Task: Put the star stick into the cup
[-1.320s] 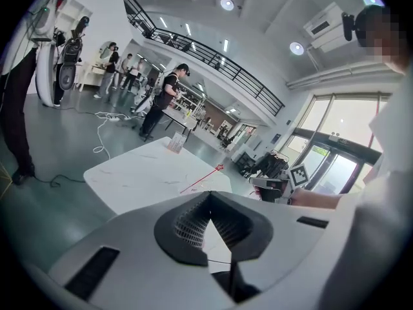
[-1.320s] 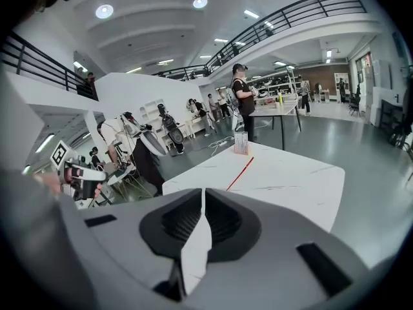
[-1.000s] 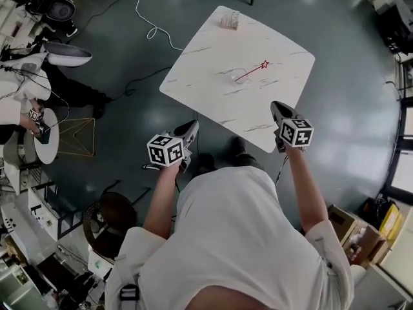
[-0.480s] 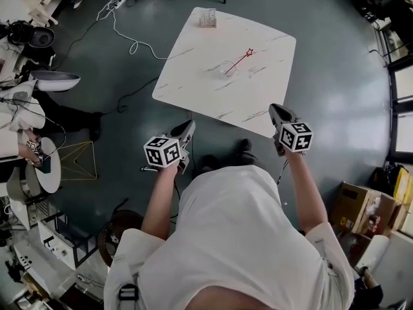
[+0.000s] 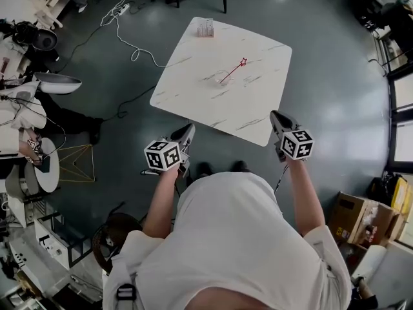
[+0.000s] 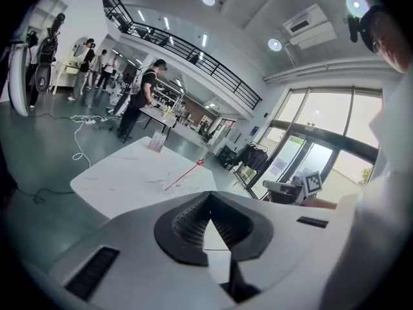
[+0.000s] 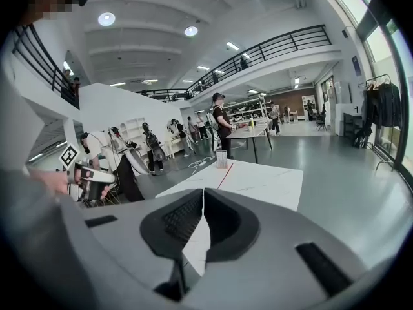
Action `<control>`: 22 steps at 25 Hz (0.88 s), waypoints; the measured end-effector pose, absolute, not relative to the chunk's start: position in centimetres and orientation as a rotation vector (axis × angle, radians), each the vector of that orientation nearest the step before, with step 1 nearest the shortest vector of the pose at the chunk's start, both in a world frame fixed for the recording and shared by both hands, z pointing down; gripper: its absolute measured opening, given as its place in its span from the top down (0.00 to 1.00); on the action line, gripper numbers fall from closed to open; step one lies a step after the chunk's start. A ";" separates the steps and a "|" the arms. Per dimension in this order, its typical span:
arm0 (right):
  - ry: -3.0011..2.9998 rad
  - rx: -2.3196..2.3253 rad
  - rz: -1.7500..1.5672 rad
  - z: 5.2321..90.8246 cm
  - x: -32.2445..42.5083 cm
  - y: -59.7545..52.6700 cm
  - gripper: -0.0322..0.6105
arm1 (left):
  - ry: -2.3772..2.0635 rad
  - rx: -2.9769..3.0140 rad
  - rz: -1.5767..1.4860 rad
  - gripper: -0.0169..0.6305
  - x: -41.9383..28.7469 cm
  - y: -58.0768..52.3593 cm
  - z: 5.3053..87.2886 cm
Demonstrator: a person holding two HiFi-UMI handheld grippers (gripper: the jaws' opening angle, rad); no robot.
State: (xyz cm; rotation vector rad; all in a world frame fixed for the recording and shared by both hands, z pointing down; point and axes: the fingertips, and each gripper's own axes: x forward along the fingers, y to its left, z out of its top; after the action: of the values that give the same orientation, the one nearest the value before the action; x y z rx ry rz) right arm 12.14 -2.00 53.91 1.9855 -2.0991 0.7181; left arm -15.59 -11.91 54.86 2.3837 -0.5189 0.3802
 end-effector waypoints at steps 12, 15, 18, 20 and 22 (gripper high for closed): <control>-2.191 1.939 0.673 52.9 13.9 -1.9 0.91 | -0.580 2.379 0.366 0.95 -14.1 -10.7 54.4; -2.198 1.934 0.672 52.9 14.1 -2.1 0.91 | -0.588 2.384 0.360 0.95 -13.8 -10.8 54.1; -2.203 1.928 0.673 52.9 14.0 -2.2 0.91 | -0.593 2.387 0.357 0.95 -13.7 -10.8 53.9; -2.206 1.919 0.671 52.9 13.9 -2.2 0.91 | -0.595 2.386 0.358 0.95 -13.6 -10.8 53.9; -2.204 1.914 0.672 53.0 14.1 -2.0 0.91 | -0.597 2.383 0.362 0.95 -13.5 -10.7 54.0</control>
State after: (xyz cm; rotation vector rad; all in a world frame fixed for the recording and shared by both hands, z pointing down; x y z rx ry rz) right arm 14.07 -2.04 52.98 1.9145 -2.2040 0.6718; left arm -13.55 -10.68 54.03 2.3829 -0.5970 0.3621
